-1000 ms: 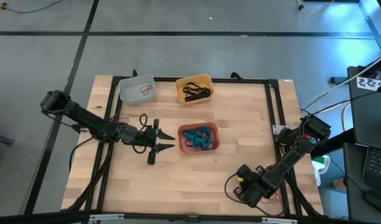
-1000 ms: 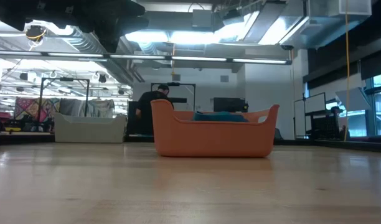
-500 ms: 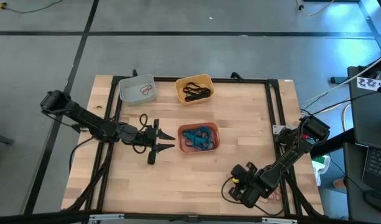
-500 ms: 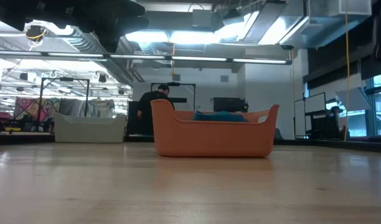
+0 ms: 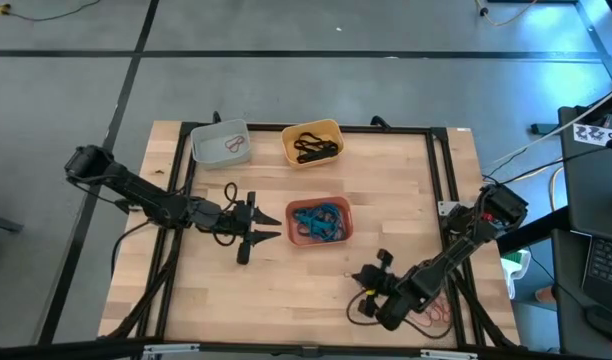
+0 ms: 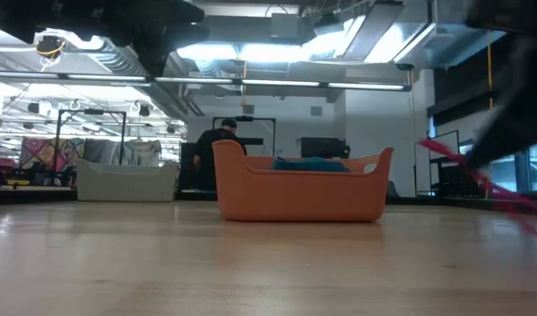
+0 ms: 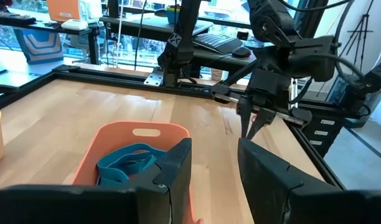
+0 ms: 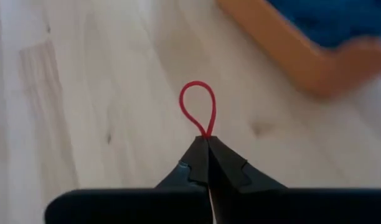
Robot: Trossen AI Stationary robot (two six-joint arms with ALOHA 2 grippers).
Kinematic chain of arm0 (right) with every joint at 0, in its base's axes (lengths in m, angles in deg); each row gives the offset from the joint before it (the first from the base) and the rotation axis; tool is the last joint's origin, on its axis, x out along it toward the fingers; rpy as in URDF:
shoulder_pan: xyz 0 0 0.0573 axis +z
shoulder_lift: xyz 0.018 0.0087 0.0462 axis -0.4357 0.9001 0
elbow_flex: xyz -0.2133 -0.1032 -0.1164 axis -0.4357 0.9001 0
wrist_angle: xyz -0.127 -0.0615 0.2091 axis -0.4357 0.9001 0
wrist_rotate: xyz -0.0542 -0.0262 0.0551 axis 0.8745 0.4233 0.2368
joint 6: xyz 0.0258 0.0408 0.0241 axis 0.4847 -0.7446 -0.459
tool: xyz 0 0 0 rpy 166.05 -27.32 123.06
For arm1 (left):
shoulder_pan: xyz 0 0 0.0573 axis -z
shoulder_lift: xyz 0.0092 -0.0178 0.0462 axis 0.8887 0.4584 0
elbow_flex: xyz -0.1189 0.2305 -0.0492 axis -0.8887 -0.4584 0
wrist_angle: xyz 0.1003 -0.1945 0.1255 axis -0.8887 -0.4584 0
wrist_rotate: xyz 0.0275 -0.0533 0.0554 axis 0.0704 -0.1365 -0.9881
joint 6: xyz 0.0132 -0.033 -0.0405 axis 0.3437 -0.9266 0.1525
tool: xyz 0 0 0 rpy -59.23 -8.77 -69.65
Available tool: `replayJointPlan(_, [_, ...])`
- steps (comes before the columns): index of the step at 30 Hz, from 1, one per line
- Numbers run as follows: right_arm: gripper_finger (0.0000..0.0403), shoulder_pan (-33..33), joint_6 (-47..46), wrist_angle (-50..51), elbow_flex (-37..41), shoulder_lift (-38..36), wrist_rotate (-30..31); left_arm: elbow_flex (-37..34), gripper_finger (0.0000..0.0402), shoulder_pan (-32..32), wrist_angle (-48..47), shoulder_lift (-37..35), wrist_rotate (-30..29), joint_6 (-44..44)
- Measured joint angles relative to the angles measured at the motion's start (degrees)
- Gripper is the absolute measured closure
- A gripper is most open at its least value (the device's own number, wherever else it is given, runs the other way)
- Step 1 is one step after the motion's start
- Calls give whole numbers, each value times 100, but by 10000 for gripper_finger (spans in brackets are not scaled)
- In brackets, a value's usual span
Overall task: Sort rubber bands into baskets
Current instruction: Put the red rubber band into the gray bin
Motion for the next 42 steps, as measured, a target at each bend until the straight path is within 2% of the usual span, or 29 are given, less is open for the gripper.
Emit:
replayJointPlan(13, [403,-1121,3811,-2322,-1,-4,-4,0,274,1,23,0,0,-324])
replayJointPlan(20, [403,-1623,5212,-4432,501,-143,-591,0,274,1,21,0,0,-458])
replayJointPlan(26, [403,-2013,5747,-6184,1101,-240,-1192,27,274,22,328,335,-2,-490])
replayJointPlan(29, [403,-2172,5889,-6710,1253,-240,-1308,253,274,51,311,683,0,-389])
replayJointPlan(35, [403,-2372,6096,-6868,1270,-347,-1609,837,274,226,243,1455,45,93])
replayJointPlan(42, [403,-2263,6472,-7032,1268,-487,-1608,1014,274,259,127,1639,46,79])
